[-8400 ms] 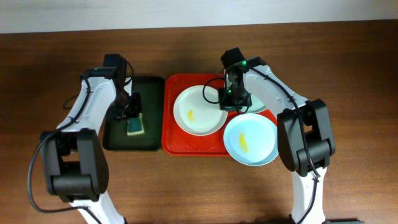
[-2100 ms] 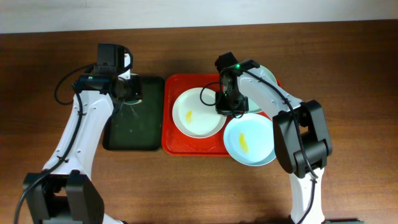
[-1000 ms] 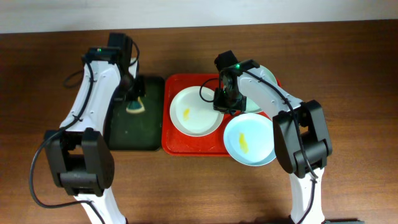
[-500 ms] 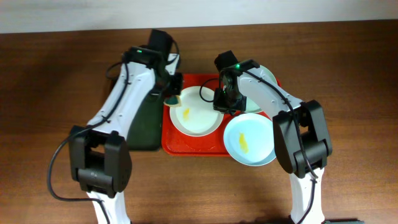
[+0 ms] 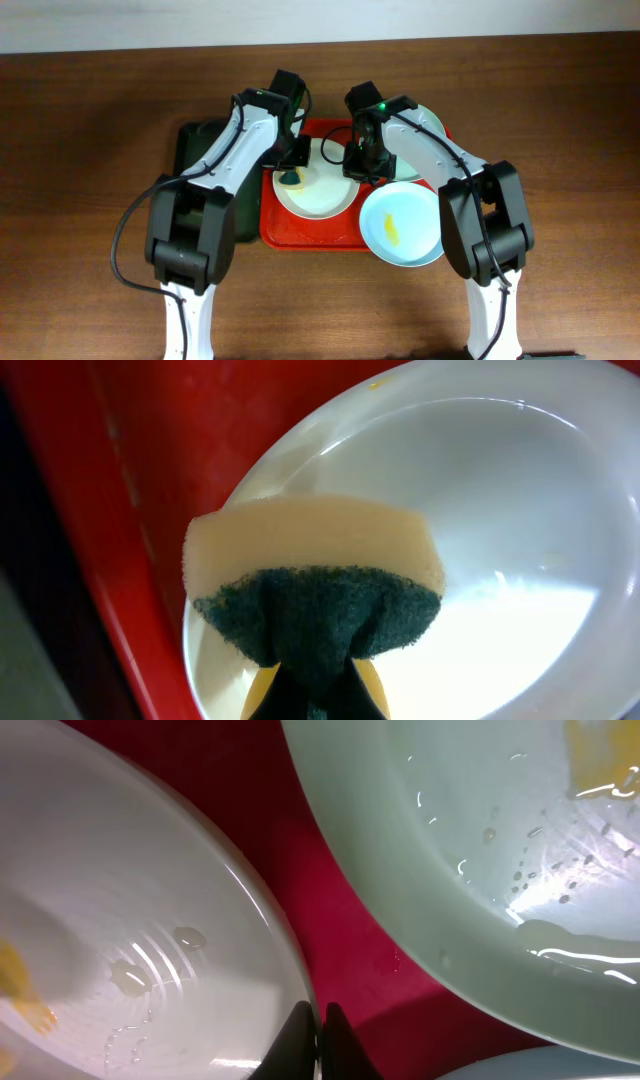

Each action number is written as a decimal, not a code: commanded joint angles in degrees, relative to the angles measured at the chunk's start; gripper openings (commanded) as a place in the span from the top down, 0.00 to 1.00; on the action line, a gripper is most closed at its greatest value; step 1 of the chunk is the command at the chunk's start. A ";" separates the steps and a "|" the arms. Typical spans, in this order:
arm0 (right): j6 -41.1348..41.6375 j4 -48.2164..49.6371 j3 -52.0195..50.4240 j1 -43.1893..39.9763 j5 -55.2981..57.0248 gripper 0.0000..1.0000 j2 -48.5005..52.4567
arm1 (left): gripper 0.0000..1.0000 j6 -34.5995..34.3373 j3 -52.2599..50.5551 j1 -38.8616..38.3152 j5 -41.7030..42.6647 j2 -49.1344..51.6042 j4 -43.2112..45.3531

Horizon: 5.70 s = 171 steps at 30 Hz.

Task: Clean dirty plates on tray and stack at the side
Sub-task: 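Move the held sponge with the left gripper onto the white plate, then scrub the white plate surface with the sponge in the left gripper, then return the sponge to the black tray and release it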

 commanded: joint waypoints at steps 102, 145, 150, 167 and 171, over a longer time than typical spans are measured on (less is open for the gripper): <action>0.52 0.26 0.72 1.09 -0.96 0.96 -0.17 | 1.00 -4.59 -1.68 -2.75 -6.05 2.67 5.64; 0.50 0.44 0.72 1.09 -0.52 0.96 -0.17 | 1.00 -0.24 3.78 11.91 -16.31 -8.50 -12.31; 0.50 0.42 0.72 1.09 -0.52 0.96 -0.17 | 1.00 -0.26 -3.37 13.75 -16.28 -8.50 -7.56; 0.50 0.42 0.72 1.09 -0.52 0.96 -0.17 | 0.79 5.99 -18.05 14.84 -16.31 -8.55 6.75; 0.50 0.44 0.72 1.09 -0.52 0.96 -0.17 | 0.67 5.95 -12.48 14.91 -15.87 -9.44 0.74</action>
